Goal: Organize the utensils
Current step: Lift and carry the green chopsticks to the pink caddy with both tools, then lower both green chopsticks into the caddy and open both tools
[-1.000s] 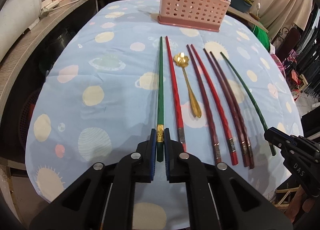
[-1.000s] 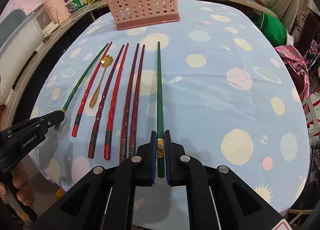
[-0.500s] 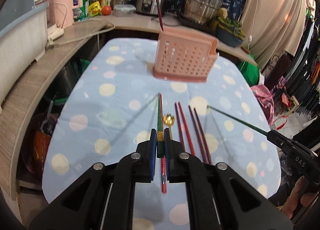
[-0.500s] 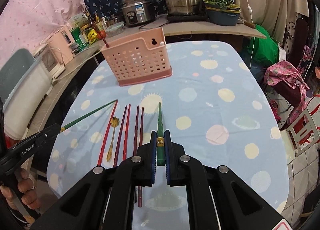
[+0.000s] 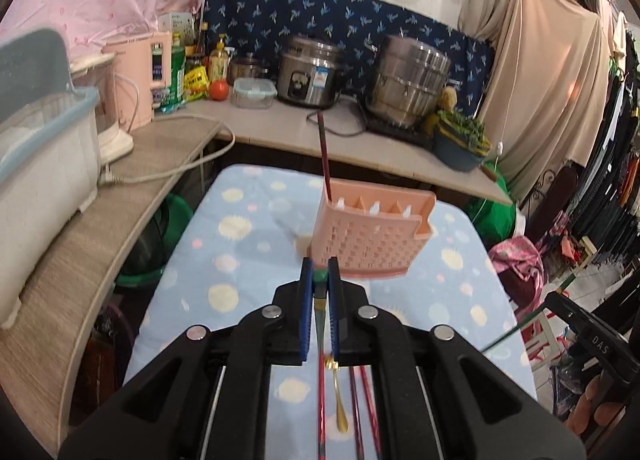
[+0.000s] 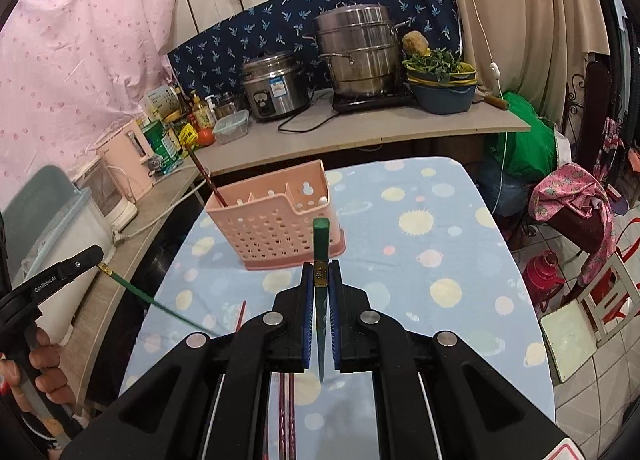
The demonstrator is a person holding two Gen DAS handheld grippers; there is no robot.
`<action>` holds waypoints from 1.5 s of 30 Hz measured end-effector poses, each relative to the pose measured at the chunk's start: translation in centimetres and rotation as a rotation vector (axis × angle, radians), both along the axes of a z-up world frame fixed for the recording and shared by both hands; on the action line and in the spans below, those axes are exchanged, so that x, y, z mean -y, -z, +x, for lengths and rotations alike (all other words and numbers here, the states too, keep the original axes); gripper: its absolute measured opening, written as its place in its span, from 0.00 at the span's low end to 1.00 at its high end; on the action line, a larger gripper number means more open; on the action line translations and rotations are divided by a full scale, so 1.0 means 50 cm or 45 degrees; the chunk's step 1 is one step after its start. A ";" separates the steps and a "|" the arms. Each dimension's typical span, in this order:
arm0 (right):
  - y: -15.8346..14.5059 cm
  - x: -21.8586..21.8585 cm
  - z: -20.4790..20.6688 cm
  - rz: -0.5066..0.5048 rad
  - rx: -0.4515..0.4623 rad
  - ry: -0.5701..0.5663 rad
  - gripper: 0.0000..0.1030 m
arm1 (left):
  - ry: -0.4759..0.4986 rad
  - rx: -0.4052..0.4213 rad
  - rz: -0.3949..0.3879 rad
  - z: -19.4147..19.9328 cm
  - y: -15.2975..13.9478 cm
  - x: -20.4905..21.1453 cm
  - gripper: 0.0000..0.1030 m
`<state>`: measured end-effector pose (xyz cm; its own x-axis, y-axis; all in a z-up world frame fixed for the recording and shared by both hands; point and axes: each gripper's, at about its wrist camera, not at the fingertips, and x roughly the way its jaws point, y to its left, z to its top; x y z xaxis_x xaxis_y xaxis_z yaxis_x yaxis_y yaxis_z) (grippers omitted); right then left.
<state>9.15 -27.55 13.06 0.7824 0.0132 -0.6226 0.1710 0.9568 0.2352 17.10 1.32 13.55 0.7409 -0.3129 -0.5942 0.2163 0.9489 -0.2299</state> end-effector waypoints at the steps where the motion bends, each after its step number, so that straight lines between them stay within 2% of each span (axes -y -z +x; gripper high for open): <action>1: -0.009 0.005 0.007 0.010 0.018 0.005 0.07 | -0.001 0.020 -0.006 0.009 -0.015 0.002 0.06; 9: -0.103 0.045 0.072 0.096 0.212 0.057 0.07 | -0.026 0.206 -0.065 0.062 -0.153 0.018 0.06; 13: -0.145 0.056 0.110 0.138 0.320 0.079 0.07 | -0.053 0.331 -0.088 0.089 -0.226 0.029 0.06; 17: -0.175 0.062 0.155 0.185 0.395 0.087 0.07 | -0.072 0.460 -0.098 0.106 -0.275 0.047 0.06; 21: -0.182 0.069 0.208 0.241 0.433 0.091 0.07 | -0.092 0.546 -0.082 0.140 -0.296 0.073 0.06; 26: -0.167 0.067 0.270 0.239 0.432 0.098 0.07 | -0.095 0.559 -0.080 0.201 -0.265 0.100 0.07; 33: -0.101 0.050 0.347 0.211 0.321 0.076 0.07 | -0.103 0.494 -0.082 0.275 -0.188 0.113 0.06; 38: -0.043 0.033 0.374 0.187 0.237 0.049 0.07 | -0.097 0.413 -0.047 0.309 -0.121 0.122 0.07; 45: -0.003 0.009 0.396 0.147 0.170 0.016 0.07 | -0.083 0.293 -0.007 0.347 -0.040 0.137 0.07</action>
<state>28.98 -27.97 13.20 0.8586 0.0682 -0.5080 0.1429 0.9199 0.3651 34.45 -5.51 15.57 0.8756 -0.2624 -0.4056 0.2018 0.9615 -0.1865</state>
